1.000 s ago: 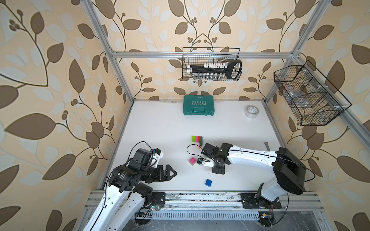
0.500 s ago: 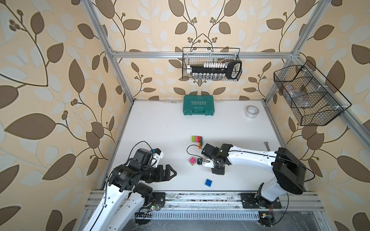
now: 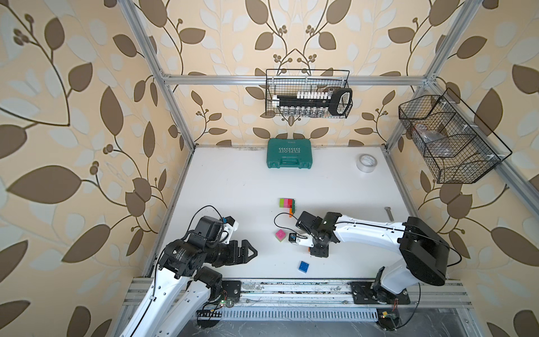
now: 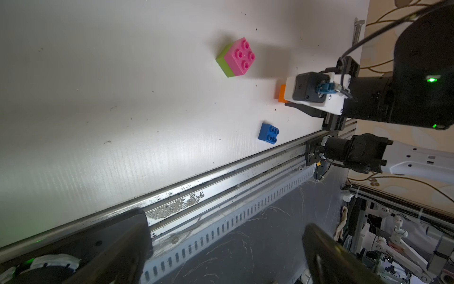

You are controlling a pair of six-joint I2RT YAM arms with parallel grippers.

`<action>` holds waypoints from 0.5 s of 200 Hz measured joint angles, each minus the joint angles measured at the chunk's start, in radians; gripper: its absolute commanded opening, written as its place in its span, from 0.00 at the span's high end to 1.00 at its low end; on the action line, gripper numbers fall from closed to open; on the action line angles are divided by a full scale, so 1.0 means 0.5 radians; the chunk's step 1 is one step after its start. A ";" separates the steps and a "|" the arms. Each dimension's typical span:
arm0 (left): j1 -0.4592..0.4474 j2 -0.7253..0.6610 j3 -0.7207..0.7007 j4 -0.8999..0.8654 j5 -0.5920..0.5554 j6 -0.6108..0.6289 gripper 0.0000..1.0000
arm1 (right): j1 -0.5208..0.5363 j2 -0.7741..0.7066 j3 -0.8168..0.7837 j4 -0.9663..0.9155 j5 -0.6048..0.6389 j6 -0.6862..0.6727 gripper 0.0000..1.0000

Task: Assemble the letter r with lego
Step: Assemble the lego brick with the lego brick.

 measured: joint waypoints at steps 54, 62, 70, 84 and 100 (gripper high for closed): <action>0.000 0.001 0.000 0.000 -0.002 -0.003 0.01 | -0.076 -0.109 -0.121 0.144 -0.105 -0.008 1.00; 0.000 0.001 0.000 0.000 -0.003 -0.003 0.01 | -0.082 -0.115 -0.130 0.157 -0.113 -0.008 1.00; 0.000 0.002 0.000 0.000 -0.004 -0.004 0.01 | -0.086 -0.116 -0.133 0.169 -0.119 -0.008 1.00; 0.000 0.002 0.000 0.000 -0.008 -0.005 0.01 | -0.086 -0.108 -0.133 0.192 -0.127 -0.008 1.00; 0.000 0.002 0.000 0.000 -0.010 -0.006 0.01 | -0.086 -0.078 -0.133 0.208 -0.127 -0.008 1.00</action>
